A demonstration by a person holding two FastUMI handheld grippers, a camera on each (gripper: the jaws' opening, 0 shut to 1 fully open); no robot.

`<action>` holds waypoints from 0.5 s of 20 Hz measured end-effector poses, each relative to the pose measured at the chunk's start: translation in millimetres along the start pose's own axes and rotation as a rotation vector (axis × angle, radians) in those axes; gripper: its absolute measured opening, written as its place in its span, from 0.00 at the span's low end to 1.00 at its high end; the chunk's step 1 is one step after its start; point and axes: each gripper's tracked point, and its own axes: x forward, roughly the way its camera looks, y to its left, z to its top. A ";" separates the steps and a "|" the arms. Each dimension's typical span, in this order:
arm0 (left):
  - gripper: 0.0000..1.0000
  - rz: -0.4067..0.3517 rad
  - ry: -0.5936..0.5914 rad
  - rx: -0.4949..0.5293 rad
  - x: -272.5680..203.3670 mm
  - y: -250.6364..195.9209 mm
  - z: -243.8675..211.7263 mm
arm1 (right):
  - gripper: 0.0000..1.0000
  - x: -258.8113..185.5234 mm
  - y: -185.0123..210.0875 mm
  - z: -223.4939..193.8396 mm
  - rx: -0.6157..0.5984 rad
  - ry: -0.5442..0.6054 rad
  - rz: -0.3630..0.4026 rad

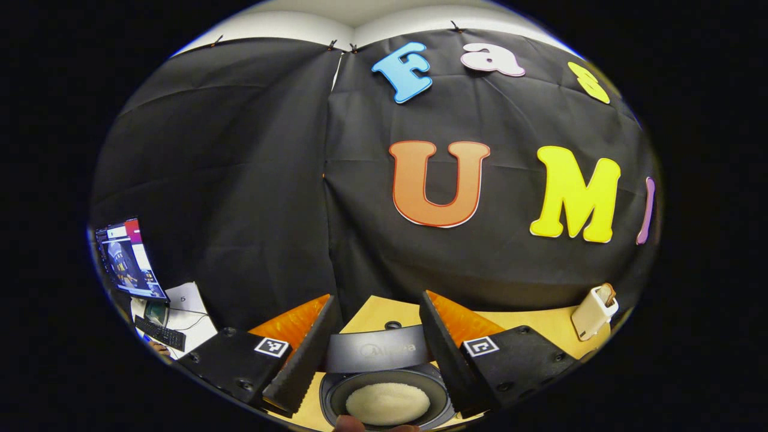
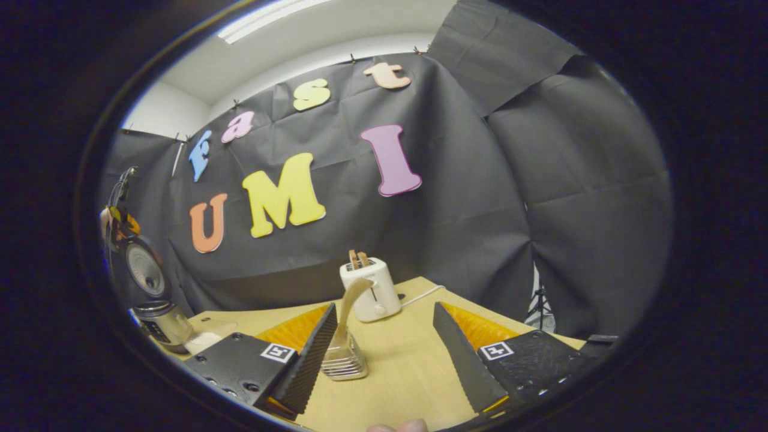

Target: Close the left gripper, press the button to open the rice cooker; take a wooden spoon from the chopstick holder with the right hand, scoop a spoonful of rice and pour it into the rice cooker, then put the wooden spoon back into the chopstick holder.

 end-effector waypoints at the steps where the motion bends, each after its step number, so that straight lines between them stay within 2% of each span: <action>1: 0.90 -0.008 -0.001 -0.008 -6.8 -1.9 -6.2 | 0.95 -1.3 6.6 -0.3 -0.013 -0.001 0.017; 2: 0.90 -0.013 -0.004 -0.013 -14.5 -4.3 -12.4 | 0.92 -3.7 14.0 0.1 -0.028 -0.006 0.035; 3: 0.90 -0.017 -0.005 -0.009 -23.0 -7.4 -20.6 | 0.95 -6.0 22.3 0.1 -0.041 -0.006 0.051; 4: 0.90 -0.022 -0.011 0.002 -31.4 -10.1 -28.4 | 0.92 -9.6 29.4 0.3 -0.046 -0.008 0.071; 5: 0.90 -0.025 -0.010 0.008 -40.7 -11.9 -38.5 | 0.95 -13.3 36.4 1.0 -0.045 -0.010 0.089; 10: 0.90 -0.051 0.057 -0.017 -80.8 -24.8 -109.3 | 0.95 -26.3 57.1 -1.6 -0.049 -0.023 0.137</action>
